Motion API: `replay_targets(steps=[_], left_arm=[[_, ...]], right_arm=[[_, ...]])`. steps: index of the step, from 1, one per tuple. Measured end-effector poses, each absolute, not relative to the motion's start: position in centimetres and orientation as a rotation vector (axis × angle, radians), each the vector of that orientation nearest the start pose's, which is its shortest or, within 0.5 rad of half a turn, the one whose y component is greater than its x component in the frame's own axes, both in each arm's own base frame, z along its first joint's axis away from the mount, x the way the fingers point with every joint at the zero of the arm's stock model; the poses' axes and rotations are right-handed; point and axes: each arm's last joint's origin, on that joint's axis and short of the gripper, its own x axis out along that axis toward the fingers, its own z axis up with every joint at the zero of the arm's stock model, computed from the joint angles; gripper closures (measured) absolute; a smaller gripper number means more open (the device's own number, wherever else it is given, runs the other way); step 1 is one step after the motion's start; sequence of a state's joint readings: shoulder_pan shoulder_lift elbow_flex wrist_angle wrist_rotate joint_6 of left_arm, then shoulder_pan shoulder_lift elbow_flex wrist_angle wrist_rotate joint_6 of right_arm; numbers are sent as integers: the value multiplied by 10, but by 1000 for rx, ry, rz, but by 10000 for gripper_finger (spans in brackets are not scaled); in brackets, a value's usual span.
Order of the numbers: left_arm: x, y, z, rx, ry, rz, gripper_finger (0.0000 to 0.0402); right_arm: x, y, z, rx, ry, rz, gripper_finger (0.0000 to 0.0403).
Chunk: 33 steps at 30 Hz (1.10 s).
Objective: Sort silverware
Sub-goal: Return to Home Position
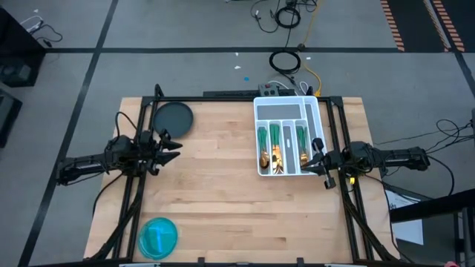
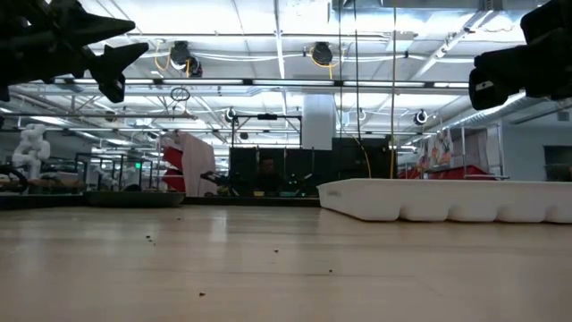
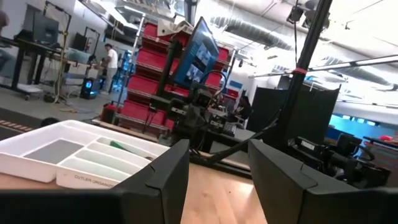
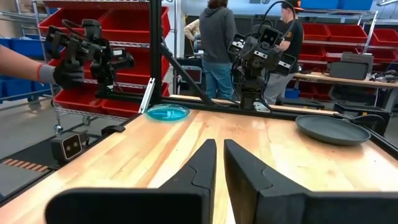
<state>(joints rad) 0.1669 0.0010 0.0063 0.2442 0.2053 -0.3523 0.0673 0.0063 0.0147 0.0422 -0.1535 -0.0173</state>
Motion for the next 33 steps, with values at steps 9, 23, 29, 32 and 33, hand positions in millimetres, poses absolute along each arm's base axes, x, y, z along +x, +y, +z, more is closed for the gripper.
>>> replay_targets(steps=[9,23,29,32,33], left_arm=[[93,12,189,-289,-258,9,230],[94,15,185,-308,-226,91,230],[94,15,184,-309,-219,89,230],[94,15,184,-309,-220,89,230],[94,15,184,-309,-220,89,230]], right_arm=[[96,11,172,-15,-51,220,378],[96,11,172,-21,-50,220,378],[96,11,172,-21,-50,220,378],[96,11,172,-21,-50,220,378],[96,11,172,-21,-50,220,378]])
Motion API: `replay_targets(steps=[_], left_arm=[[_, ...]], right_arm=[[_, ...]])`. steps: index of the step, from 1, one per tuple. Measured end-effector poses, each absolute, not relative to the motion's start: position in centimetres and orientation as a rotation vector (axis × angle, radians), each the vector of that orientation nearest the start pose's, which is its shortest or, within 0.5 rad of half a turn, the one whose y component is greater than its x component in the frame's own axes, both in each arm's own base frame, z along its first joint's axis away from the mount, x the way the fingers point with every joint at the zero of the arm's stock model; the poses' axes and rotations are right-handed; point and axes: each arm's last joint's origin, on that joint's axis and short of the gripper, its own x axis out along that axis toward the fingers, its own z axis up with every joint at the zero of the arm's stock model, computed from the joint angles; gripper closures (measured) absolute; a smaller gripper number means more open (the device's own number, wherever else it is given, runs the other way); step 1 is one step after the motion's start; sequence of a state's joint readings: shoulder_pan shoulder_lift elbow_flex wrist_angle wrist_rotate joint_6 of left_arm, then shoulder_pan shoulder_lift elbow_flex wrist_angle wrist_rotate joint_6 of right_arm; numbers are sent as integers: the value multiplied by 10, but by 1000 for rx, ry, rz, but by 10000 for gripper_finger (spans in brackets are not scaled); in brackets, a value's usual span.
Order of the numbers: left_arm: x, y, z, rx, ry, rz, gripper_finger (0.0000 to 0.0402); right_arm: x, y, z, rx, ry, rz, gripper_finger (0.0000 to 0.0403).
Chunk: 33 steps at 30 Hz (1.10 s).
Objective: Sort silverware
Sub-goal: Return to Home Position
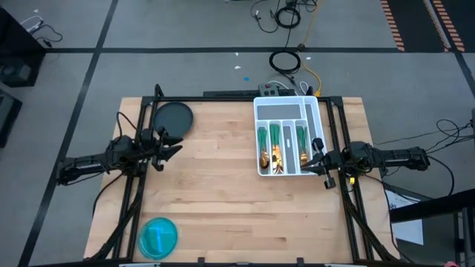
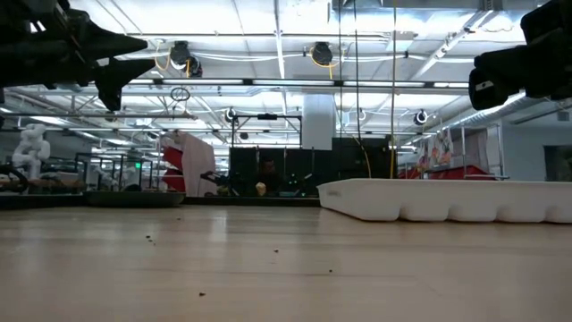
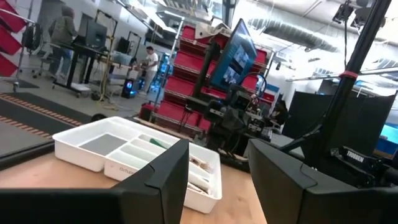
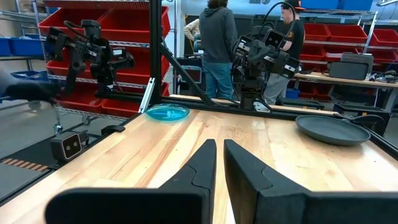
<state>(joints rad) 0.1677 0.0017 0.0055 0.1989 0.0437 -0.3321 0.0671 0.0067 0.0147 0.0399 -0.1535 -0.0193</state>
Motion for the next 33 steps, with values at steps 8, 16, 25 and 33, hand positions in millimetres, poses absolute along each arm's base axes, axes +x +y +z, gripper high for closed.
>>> replay_targets(steps=[8,16,25,33], left_arm=[[94,15,184,-236,-216,96,230],[94,14,184,-1,-200,105,230],[95,7,180,194,-161,-78,230],[95,7,184,142,-204,-81,230]], right_arm=[[96,11,172,-21,-50,221,378],[96,11,172,-21,-50,220,378],[96,11,172,-21,-49,221,378],[96,11,172,-21,-50,221,378]])
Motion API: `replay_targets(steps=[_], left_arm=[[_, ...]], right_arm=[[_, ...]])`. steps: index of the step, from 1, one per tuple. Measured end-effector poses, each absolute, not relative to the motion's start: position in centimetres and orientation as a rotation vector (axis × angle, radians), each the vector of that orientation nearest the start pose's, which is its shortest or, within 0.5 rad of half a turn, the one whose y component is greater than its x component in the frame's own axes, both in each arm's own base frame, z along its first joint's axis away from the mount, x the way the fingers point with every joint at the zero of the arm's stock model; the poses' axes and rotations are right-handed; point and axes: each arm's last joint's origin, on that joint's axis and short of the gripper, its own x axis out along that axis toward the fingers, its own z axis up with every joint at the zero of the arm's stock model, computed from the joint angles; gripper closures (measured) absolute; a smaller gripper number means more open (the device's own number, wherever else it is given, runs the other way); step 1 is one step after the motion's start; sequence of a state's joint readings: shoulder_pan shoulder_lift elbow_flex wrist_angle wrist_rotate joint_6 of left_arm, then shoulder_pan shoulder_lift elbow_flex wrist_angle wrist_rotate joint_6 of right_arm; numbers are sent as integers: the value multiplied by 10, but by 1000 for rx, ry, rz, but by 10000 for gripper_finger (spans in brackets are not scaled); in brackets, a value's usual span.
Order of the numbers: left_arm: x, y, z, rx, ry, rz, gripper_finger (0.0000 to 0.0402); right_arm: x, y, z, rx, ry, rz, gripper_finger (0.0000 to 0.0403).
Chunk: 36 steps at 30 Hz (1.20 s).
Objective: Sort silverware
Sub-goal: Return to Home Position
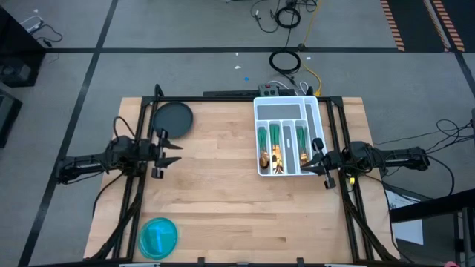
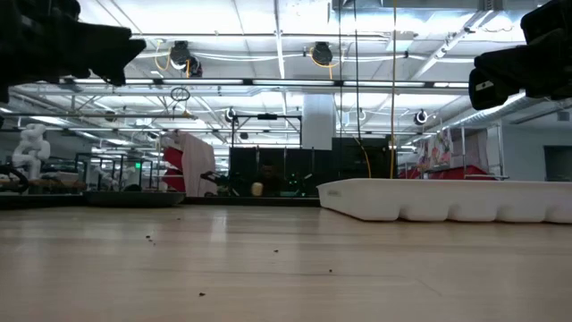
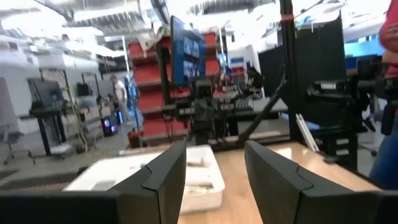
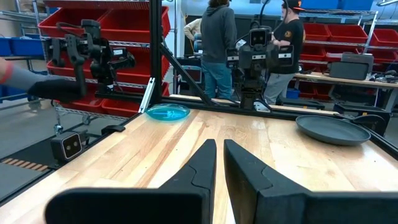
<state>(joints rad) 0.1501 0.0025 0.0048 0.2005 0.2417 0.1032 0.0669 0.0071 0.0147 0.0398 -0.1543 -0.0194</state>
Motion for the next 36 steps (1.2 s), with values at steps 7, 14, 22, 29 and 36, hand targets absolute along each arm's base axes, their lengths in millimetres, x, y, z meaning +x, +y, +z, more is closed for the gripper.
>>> replay_targets(steps=[7,14,22,29,36], left_arm=[[94,7,186,156,-225,-78,230],[94,7,186,156,-225,-77,230],[94,7,186,155,-225,-76,230],[94,7,186,155,-225,-77,230],[94,7,186,155,-225,-76,230]], right_arm=[[96,11,172,-21,-49,220,378],[96,11,172,-22,-49,221,378],[96,11,172,-22,-49,221,378],[96,11,172,-22,-49,221,378],[96,11,172,-21,-49,221,378]])
